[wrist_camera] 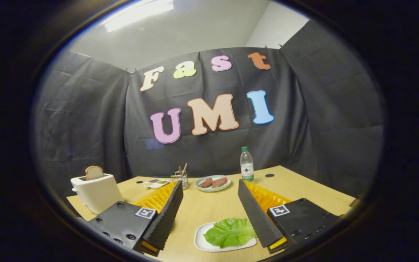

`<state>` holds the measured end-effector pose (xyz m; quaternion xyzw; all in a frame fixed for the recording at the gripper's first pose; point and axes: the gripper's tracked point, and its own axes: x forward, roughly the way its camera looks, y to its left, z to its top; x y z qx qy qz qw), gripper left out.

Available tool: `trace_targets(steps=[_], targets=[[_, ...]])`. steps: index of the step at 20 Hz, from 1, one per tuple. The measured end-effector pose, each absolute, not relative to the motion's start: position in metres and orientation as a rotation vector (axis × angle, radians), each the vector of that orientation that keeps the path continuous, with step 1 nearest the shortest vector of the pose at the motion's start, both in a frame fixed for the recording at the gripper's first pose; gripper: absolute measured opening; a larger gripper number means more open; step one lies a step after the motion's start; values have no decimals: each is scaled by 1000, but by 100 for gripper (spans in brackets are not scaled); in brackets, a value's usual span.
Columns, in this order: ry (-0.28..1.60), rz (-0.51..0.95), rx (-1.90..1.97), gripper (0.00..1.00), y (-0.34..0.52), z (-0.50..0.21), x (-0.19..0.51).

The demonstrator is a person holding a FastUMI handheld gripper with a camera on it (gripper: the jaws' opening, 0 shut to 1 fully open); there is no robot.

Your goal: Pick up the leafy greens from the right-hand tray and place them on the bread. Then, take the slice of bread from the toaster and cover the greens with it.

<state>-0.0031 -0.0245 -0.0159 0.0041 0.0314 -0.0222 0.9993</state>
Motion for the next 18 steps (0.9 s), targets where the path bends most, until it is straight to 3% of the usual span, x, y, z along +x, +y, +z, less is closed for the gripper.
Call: trace_targets(steps=[18], targets=[[418,-249,165,98,-149,-124,8]])
